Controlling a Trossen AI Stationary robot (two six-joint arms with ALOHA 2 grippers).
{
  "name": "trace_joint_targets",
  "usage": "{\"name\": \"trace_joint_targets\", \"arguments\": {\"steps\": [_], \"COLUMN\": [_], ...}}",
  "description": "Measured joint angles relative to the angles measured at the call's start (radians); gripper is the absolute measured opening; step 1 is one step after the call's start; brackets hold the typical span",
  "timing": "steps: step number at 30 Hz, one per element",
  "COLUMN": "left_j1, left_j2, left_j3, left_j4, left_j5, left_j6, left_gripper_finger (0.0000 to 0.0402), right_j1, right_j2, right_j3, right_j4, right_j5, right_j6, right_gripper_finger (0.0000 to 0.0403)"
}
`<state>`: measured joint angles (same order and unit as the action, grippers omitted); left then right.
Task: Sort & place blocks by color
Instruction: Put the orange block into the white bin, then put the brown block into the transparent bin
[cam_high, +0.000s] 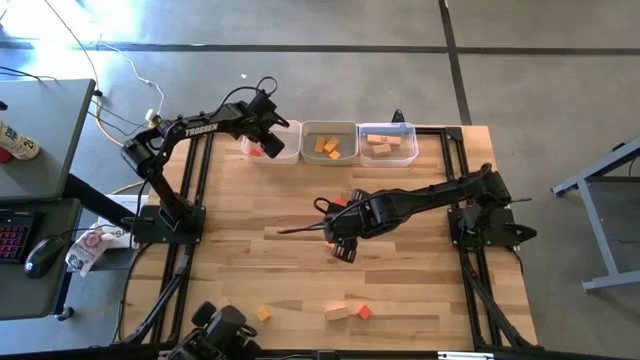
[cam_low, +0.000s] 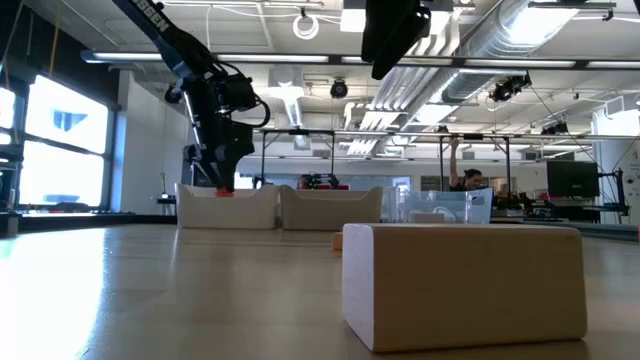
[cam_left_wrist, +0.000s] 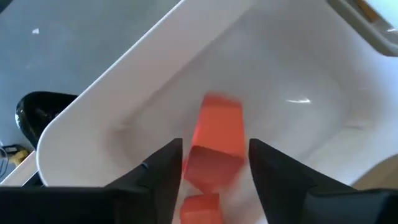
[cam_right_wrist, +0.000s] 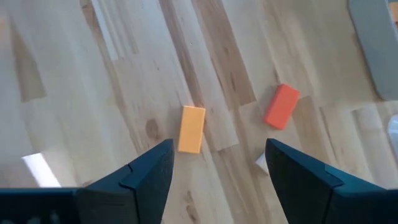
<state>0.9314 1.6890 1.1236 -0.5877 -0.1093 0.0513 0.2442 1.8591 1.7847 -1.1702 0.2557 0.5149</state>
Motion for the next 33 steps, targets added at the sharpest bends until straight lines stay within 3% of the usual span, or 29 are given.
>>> {"name": "trace_joint_targets", "arguments": {"steps": [8,17,26,33], "left_j1": [-0.002,-0.033,-0.227,-0.403], "left_j2": [-0.019,-0.168,-0.372,-0.457], "left_j3": [0.0,0.0,0.0,0.0], "left_j4": [-0.032,-0.15,-0.266,-0.356], "left_j5": [0.001,0.028,0.031,0.021], "left_j6": [-0.023,-0.073,-0.167,-0.271], "left_gripper_finger": [0.022,0.0219,0.0219,0.0219], "right_j1": [0.043,0.114,0.207,0.287], "right_j2": [0.0,0.0,0.0,0.001], "right_j3": [0.0,0.0,0.0,0.0], "right_j4": [0.0,0.006,0.098,0.196], "right_j5": [-0.002,-0.024,-0.085,-0.058], "right_j6": [0.038,0.097,0.045,-0.041], "right_gripper_finger": [0.024,0.024,0.024,0.024]}}
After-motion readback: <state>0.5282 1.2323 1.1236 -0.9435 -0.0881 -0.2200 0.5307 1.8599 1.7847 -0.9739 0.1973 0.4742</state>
